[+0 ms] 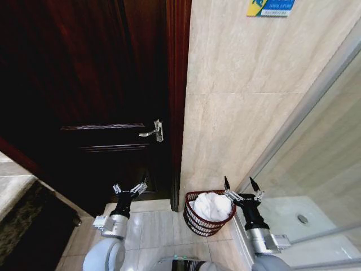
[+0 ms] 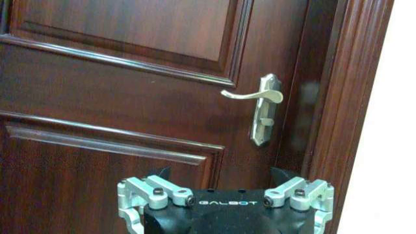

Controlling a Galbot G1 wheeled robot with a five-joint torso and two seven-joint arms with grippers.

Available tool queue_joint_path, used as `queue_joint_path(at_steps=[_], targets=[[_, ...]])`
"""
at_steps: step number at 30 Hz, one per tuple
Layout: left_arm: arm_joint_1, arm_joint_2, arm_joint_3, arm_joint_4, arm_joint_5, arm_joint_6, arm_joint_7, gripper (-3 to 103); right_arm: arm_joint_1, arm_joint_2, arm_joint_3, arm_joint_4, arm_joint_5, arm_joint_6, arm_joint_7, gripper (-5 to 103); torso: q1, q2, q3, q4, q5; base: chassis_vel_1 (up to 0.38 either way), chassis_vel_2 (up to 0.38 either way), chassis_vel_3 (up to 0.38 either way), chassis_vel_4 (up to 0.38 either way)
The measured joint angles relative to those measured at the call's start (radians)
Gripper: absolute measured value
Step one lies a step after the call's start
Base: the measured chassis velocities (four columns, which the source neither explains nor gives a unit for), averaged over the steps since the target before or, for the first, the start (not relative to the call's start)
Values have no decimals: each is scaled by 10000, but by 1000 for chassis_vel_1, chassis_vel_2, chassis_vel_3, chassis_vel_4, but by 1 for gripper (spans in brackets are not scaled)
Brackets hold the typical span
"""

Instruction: Discard the used towel into the hamper.

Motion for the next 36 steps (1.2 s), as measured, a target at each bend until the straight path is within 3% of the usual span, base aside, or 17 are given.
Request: queue_joint_path(at_steps=[36], targets=[[0, 0, 0, 0, 0, 0, 0, 100, 4, -7, -5, -39, 6, 0, -10, 100, 0, 0, 0, 0, 0, 0, 0, 0, 0]])
